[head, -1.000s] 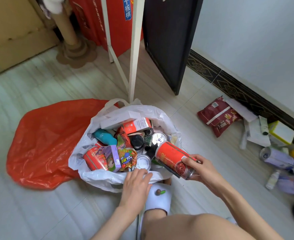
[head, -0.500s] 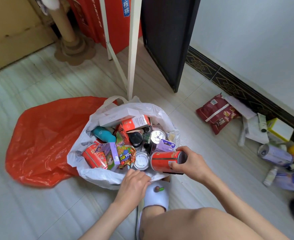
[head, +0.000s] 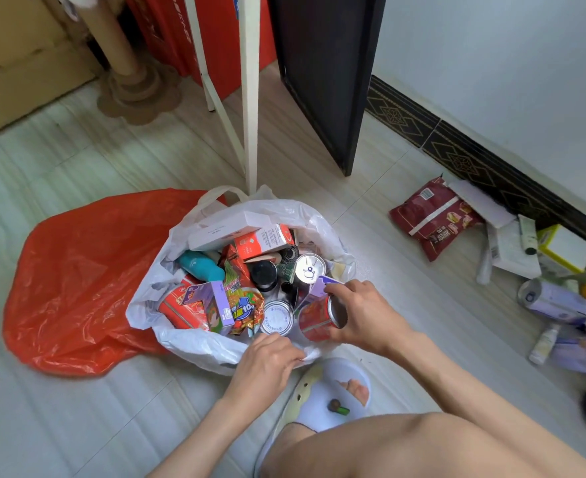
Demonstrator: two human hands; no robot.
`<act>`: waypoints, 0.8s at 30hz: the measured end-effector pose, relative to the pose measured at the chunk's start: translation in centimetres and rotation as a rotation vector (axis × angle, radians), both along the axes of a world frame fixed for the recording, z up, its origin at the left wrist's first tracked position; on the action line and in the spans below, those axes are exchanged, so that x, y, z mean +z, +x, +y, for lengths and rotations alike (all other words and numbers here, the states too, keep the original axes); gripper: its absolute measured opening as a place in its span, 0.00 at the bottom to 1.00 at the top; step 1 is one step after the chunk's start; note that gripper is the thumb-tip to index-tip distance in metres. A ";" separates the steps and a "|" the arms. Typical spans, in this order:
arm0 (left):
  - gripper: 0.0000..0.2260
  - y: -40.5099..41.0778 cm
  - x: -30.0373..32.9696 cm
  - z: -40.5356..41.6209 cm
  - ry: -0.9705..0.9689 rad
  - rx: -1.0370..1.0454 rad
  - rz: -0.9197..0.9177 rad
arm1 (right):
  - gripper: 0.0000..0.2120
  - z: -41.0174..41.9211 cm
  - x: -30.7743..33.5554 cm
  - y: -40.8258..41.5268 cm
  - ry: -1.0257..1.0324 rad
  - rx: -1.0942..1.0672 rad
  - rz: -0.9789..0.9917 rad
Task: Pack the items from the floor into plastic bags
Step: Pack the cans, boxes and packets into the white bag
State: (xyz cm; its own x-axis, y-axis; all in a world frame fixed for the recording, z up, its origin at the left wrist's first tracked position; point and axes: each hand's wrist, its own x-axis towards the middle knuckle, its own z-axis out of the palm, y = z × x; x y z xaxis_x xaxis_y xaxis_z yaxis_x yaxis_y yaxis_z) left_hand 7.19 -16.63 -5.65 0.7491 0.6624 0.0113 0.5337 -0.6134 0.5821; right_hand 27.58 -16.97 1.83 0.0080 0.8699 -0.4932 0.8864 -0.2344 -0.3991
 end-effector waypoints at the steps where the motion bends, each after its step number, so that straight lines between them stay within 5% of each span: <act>1: 0.03 0.1 -0.2 0.0 -0.009 -0.003 0.006 | 0.31 -0.2 -0.2 0.1 0.002 0.035 -0.026; 12: 0.09 0.0 -0.3 -1.1 0.000 -0.012 0.018 | 0.30 -1.6 -4.8 -2.8 0.126 0.171 -0.092; 24: 0.12 0.5 -0.4 -1.5 0.064 -0.011 0.182 | 0.30 -2.9 -4.1 -2.1 0.006 0.054 0.131</act>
